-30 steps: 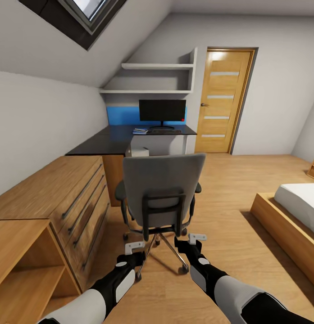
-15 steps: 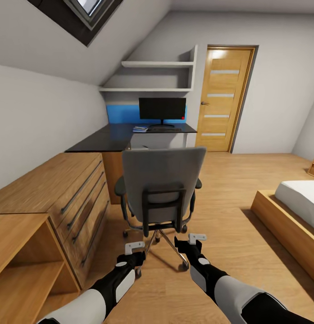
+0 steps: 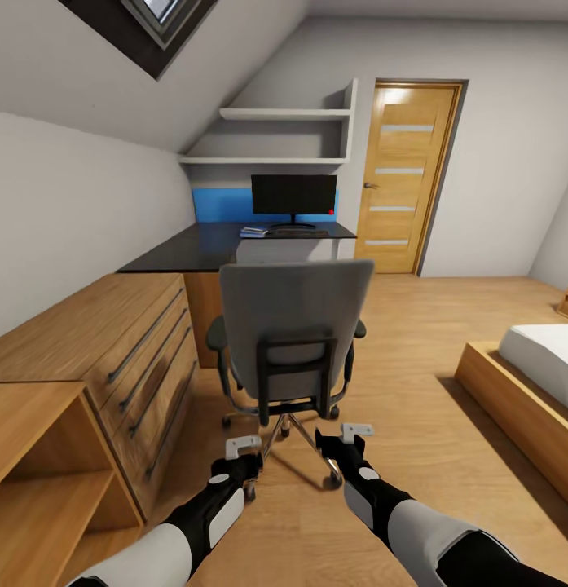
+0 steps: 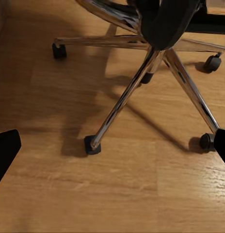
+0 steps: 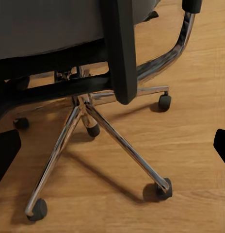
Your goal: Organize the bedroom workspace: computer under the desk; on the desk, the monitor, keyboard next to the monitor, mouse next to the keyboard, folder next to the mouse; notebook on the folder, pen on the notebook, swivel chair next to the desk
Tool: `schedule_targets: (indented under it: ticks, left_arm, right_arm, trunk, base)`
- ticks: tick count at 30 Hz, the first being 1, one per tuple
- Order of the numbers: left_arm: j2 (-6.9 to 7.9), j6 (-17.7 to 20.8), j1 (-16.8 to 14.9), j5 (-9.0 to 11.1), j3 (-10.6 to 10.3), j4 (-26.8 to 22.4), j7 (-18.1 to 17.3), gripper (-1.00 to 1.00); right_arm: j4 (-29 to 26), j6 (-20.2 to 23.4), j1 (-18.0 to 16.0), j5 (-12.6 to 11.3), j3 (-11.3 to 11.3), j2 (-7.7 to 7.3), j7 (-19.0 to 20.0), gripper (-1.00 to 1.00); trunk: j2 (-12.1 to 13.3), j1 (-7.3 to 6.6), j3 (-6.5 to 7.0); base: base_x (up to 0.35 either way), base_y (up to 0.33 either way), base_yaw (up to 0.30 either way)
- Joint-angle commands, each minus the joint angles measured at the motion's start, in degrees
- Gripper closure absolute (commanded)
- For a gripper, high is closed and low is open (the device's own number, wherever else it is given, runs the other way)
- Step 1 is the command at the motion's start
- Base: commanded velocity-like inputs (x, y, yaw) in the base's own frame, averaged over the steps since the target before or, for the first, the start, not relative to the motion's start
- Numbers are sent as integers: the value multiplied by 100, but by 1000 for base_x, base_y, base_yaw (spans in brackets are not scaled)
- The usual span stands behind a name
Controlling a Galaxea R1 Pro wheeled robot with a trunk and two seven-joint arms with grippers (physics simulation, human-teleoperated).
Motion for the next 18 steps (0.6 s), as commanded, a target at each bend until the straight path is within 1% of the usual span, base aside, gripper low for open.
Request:
schedule_targets:
  ticks: [1, 3, 8, 18]
  left_arm:
    - [0, -20, -5, 38, -35, 4, 36, -100]
    - [0, -22, -5, 38, -35, 4, 37, -100]
    - [0, -24, -5, 39, -35, 3, 36, -100]
    - [0, -24, -5, 39, -35, 4, 35, -100]
  right_arm:
    - [2, -15, -4, -33, 50, 1, -29, -100]
    - [3, -15, -4, -33, 53, 2, -29, -100]
    - [6, -15, -4, -33, 51, 3, -29, -100]
    - [7, -15, -4, -31, 55, 5, -29, -100]
  trunk:
    - [-2, 2, -6]
    - [-2, 2, -6]
    - [-2, 2, -6]
    - [-2, 2, -6]
  base:
    - [272, 0, 0]
    - [166, 0, 0]
    - [43, 0, 0]
    - [256, 0, 0]
